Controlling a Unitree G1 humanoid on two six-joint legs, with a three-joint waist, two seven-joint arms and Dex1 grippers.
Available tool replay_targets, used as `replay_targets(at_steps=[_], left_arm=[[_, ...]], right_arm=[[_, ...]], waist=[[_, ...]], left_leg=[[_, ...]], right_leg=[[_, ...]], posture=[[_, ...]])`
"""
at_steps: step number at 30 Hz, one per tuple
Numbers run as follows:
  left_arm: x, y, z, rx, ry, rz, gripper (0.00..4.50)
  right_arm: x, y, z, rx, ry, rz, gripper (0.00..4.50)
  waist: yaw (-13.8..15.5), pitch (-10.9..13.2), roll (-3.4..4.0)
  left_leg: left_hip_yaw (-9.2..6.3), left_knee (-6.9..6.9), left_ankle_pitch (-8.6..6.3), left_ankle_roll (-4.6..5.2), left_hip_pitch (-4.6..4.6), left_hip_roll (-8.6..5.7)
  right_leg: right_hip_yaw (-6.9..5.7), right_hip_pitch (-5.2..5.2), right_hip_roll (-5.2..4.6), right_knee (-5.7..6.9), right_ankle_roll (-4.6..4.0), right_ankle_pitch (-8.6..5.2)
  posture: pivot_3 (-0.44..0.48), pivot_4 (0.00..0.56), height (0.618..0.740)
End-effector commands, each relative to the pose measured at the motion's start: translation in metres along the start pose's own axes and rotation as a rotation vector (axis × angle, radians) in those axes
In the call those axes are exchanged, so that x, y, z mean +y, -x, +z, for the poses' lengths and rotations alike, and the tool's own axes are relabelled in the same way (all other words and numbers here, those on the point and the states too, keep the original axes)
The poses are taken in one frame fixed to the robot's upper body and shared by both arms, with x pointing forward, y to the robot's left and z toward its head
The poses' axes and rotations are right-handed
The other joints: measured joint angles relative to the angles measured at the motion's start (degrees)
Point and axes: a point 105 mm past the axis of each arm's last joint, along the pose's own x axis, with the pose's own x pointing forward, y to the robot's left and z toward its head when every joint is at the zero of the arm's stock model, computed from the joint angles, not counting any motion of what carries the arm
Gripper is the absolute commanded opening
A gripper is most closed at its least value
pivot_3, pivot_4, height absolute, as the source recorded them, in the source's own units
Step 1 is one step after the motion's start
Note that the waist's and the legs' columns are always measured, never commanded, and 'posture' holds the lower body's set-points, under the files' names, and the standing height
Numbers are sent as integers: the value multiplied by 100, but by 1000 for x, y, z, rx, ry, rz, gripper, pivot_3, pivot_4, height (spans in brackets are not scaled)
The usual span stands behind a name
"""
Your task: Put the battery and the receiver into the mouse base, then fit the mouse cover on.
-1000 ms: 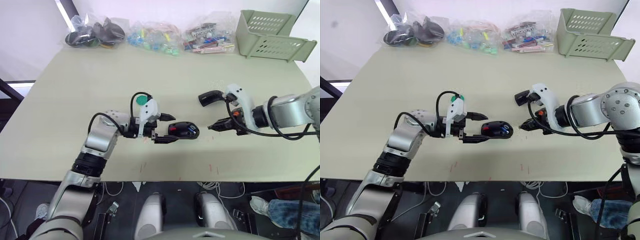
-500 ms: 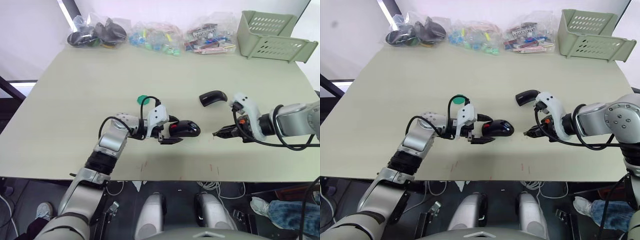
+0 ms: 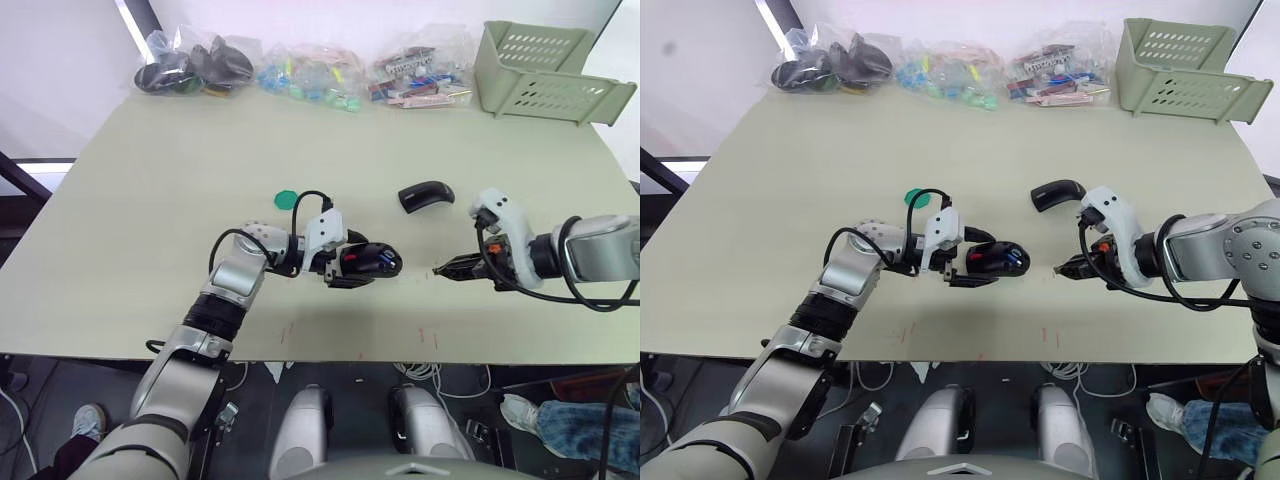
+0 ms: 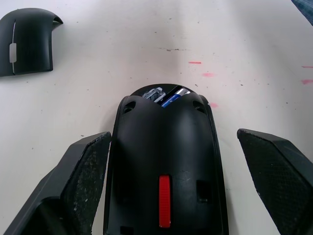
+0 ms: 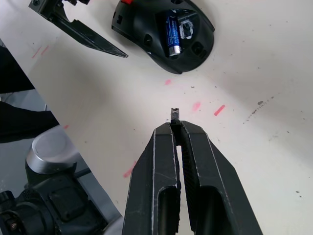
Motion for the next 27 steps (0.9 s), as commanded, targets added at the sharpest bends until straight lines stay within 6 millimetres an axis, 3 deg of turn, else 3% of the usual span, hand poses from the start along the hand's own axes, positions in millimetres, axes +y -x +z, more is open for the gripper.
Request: replay_targets(at_steps=[1, 12, 25, 27], left_arm=[[5, 0, 6, -1, -55, 9, 4393], [13, -14, 9, 1, -76, -18, 4393], [12, -17, 4, 39, -94, -88, 4393], [10, -19, 3, 37, -88, -97, 3874]], right_arm=[[3, 9, 11, -46, 37, -8, 0], [2, 9, 14, -41, 46, -9, 0], [4, 9, 16, -47, 58, -5, 0], [5, 8, 17, -49, 61, -1, 0]], waist=[[1, 0, 0], [8, 0, 0], [4, 0, 0], [4, 0, 0]], left_leg=[[0, 0, 0, 0, 0, 0], [1, 1, 0, 0, -1, -1], [-1, 1, 0, 0, -1, 0], [-1, 1, 0, 0, -1, 0]], right_leg=[[0, 0, 0, 0, 0, 0], [0, 0, 1, 0, 0, 0], [0, 0, 4, 1, 0, 0], [0, 0, 4, 1, 0, 0]], posture=[[0, 150, 740], [0, 150, 740], [0, 150, 740], [0, 150, 740]])
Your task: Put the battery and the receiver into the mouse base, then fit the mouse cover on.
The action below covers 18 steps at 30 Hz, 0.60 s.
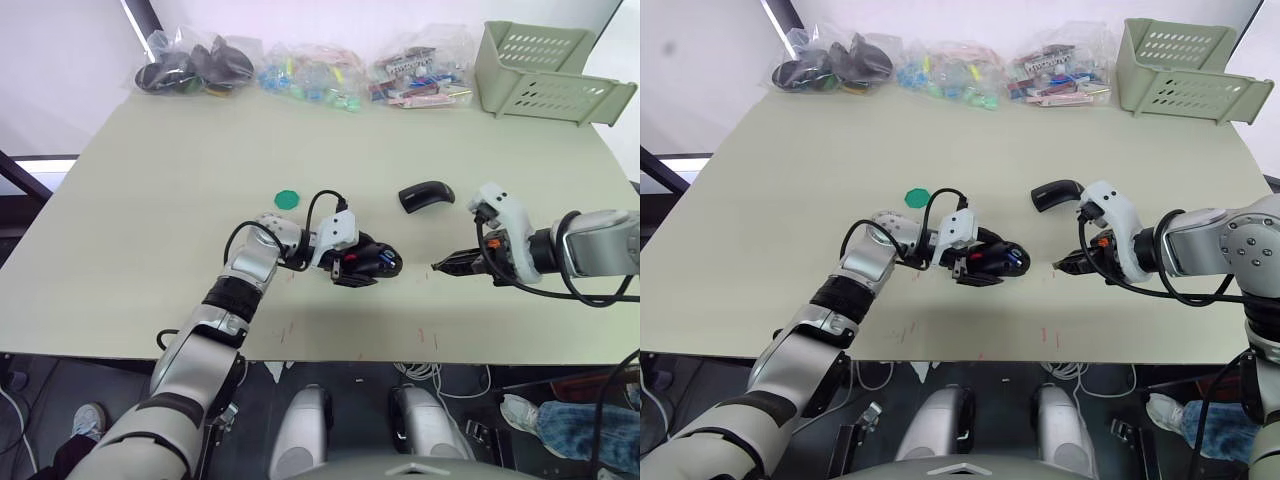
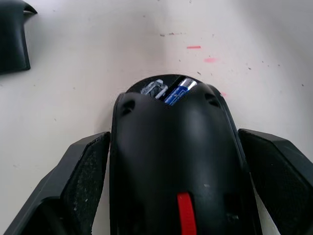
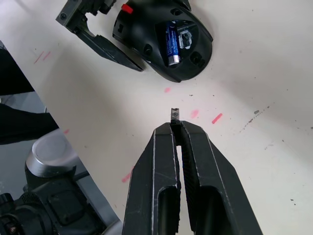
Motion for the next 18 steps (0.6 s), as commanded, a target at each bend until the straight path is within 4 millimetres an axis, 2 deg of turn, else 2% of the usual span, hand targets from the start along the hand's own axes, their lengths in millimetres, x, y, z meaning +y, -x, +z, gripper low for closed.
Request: replay_targets(at_steps=[1, 4, 7, 13, 18], left_arm=[[2, -3, 10, -18, -35, -15, 3698], [2, -4, 10, -23, -33, -11, 2960], [0, -4, 11, -28, -37, -10, 2965], [-8, -5, 13, -42, -34, -31, 2965], [-9, -5, 12, -36, -31, -28, 2965]], right_arm=[[6, 6, 12, -38, 47, 5, 0], [8, 4, 12, -31, 55, 13, 0], [10, 2, 14, -27, 64, 22, 0], [17, -10, 32, 23, 79, 72, 0], [25, -16, 64, 59, 185, 29, 0]], waist=[[0, 0, 0], [1, 0, 0], [2, 0, 0], [-23, 0, 1], [-28, 1, 4]], left_leg=[[0, 0, 0, 0, 0, 0], [0, 0, 0, 0, 0, 0], [-1, 0, 0, 0, 1, 0], [2, 1, 0, 0, 4, 1], [2, 0, 0, 0, 3, 3]], right_leg=[[0, 0, 0, 0, 0, 0], [0, 0, 0, 1, 0, 0], [0, 0, 0, 2, 0, 0], [3, -2, 0, 9, -1, 1], [3, -7, 3, 11, -2, 0]], posture=[[0, 150, 740], [0, 150, 740], [0, 150, 740], [0, 150, 740], [0, 150, 740]])
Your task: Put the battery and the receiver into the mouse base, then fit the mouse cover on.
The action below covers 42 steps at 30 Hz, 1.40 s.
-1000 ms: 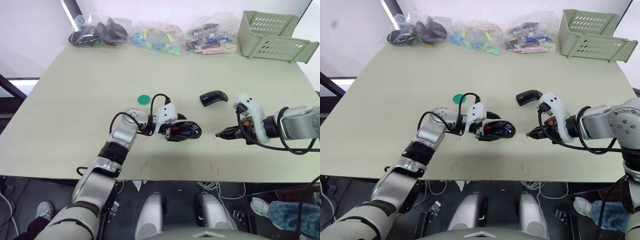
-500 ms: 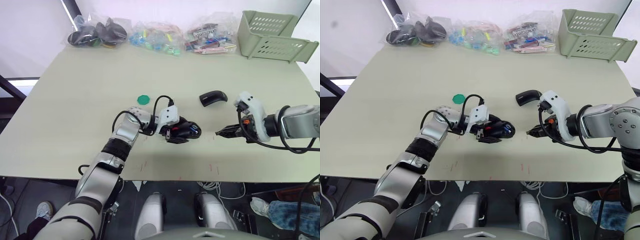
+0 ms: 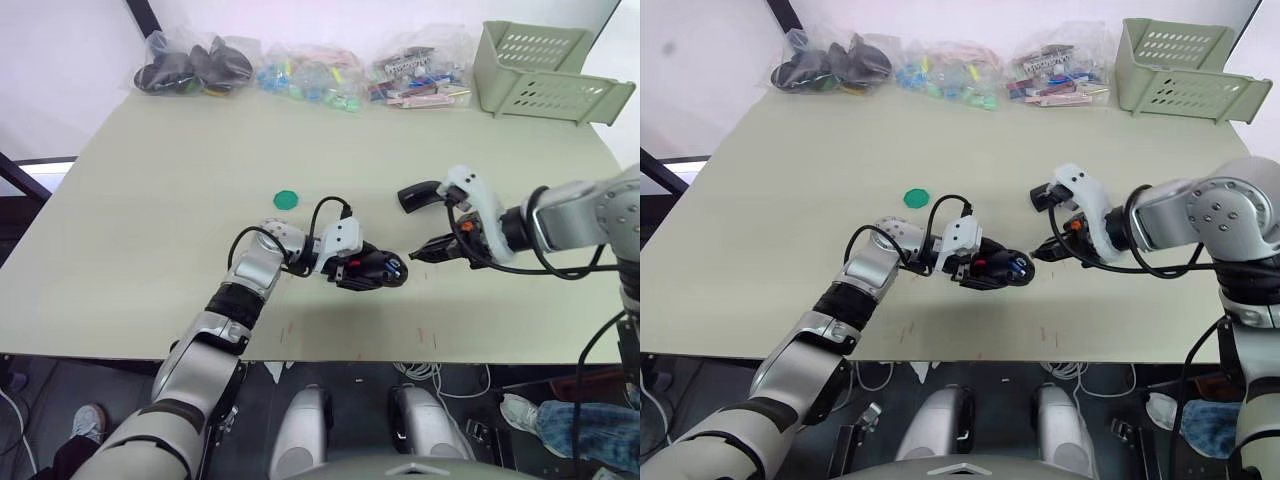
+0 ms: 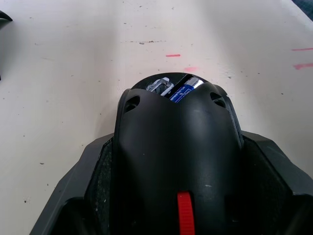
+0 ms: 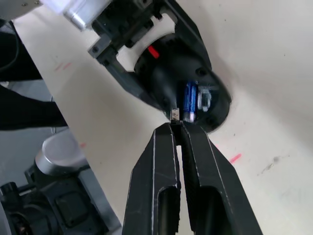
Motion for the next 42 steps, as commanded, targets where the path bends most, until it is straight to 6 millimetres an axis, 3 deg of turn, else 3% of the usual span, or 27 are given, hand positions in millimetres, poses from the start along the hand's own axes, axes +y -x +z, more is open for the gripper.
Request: replay_targets(at_steps=[1, 7, 14, 42], left_arm=[[3, 1, 10, -22, -29, 8, 2965], [3, -1, 10, -26, -28, 15, 2965], [3, -2, 9, -23, -26, 17, 2965], [4, -4, 10, -21, -23, 18, 2965]], right_arm=[[0, 2, 17, 33, 56, -37, 0], [-14, -11, 19, 214, 55, -124, 0], [-12, -29, 18, 354, 82, -132, 0], [-21, -54, 22, 444, 91, -110, 0]], waist=[[2, 0, 0], [16, 0, 1], [21, 0, 2], [20, 0, 4]], left_leg=[[0, 0, 0, 0, -1, 0], [4, 0, 0, 0, -6, 0], [2, 1, 0, 0, -8, 1], [0, 2, 0, -1, -6, -1]], right_leg=[[0, -2, 1, 0, 0, 0], [0, -4, -2, -5, -1, 0], [-2, -11, 1, 4, -1, 0], [-4, -12, 3, 9, -1, 1]], posture=[[0, 150, 740], [0, 150, 740], [0, 150, 740], [0, 150, 740]])
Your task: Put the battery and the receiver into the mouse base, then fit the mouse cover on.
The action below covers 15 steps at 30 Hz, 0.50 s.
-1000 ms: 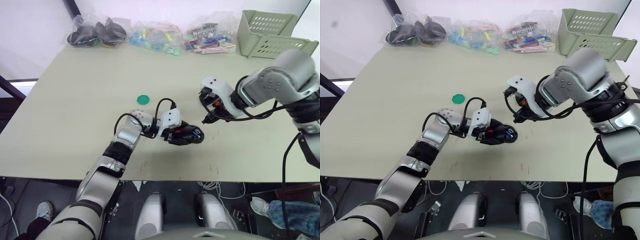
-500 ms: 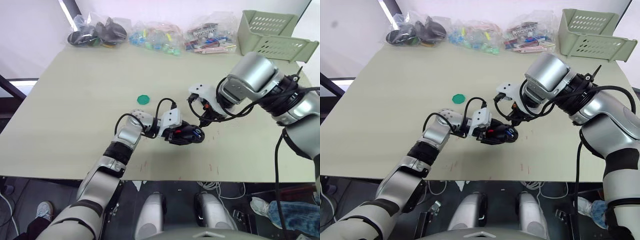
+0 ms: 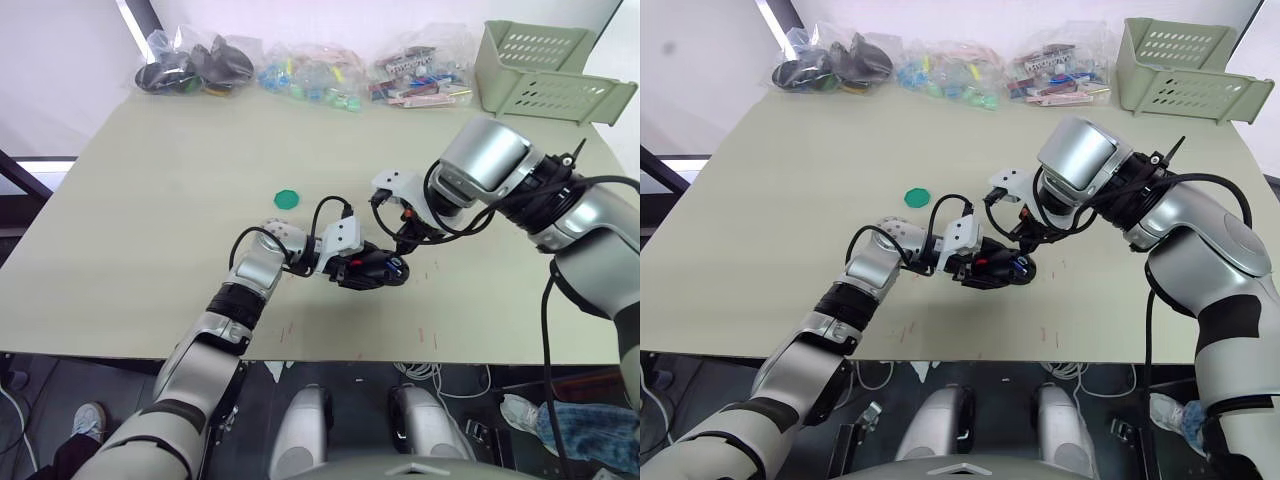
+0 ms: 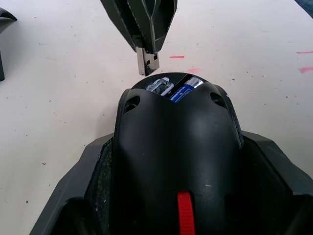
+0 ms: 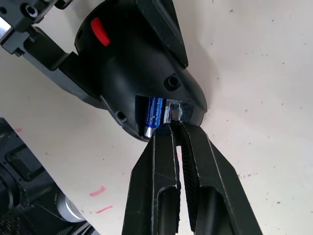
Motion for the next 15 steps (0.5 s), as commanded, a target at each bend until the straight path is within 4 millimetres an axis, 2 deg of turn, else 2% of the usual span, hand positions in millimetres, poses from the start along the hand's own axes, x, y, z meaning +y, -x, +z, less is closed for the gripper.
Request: replay_targets(at_steps=[1, 15], left_arm=[[2, -1, 8, -15, -30, 3, 2965], [2, -2, 10, -22, -27, 10, 2965]], right_arm=[[0, 5, 6, -20, 21, -12, 0], [-1, -3, -1, 7, 27, -3, 0]], waist=[[2, 0, 0], [2, 0, 0]], left_leg=[[0, 0, 0, 0, 0, 0], [-1, 0, 0, 0, 0, 0]], right_leg=[[0, 0, 0, 0, 0, 0], [-1, 0, 0, 0, 0, 0]], posture=[[0, 150, 740], [0, 150, 740]])
